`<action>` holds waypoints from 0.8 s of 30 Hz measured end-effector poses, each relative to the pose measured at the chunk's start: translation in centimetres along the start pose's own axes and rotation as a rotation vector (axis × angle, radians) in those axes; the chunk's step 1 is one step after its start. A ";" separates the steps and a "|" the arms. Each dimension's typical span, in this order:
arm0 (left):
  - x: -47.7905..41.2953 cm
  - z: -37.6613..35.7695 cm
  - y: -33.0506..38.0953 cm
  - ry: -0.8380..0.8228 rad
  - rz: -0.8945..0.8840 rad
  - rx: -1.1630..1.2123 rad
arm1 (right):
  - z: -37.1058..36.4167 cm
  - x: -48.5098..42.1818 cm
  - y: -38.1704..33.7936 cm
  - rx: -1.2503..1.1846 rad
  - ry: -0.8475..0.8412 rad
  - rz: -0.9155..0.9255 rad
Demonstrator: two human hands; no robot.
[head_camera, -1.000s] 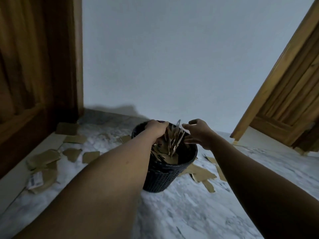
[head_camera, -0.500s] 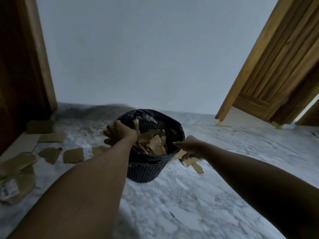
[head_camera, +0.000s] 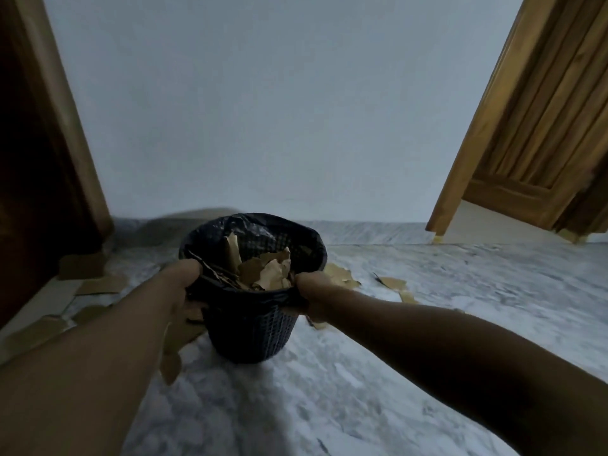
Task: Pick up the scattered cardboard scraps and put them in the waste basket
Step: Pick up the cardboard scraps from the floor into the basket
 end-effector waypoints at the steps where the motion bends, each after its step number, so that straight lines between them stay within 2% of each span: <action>1: 0.4 0.4 0.6 0.048 -0.014 0.005 | -0.5 -0.6 -0.8 -0.023 -0.027 0.019; 6: 2.2 -1.9 6.4 0.268 -0.106 0.096 | 0.0 -3.0 -5.7 -0.250 -0.155 0.042; 12: 2.6 -14.8 13.7 0.361 -0.238 0.010 | 9.3 -7.8 -10.6 -0.602 0.040 0.234; 15: 1.0 -21.3 17.4 0.297 -0.324 -0.113 | 14.4 -9.6 -11.3 -0.592 0.284 0.344; 17: 0.7 -26.1 19.6 0.254 -0.466 -0.240 | 17.9 -10.2 -11.8 -0.610 0.405 0.407; 19: 1.6 -31.2 20.7 0.146 -0.565 -0.358 | 21.7 -11.3 -12.1 -0.673 0.477 0.429; 22: 1.6 -38.4 21.0 -0.056 -0.581 -0.510 | 27.6 -12.7 -11.9 -0.704 0.580 0.477; 24: 1.6 -42.2 21.2 -0.129 -0.599 -0.600 | 31.1 -13.6 -11.9 -0.702 0.615 0.518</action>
Point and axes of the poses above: each hand's wrist, its own x-axis away from the middle knuckle, its own z-axis out of the back of the hand, y = z × x, the point moved 6 cm from there along -x, towards the middle knuckle, and after that the axes turned 14 degrees about -x, right-handed, at the moved point
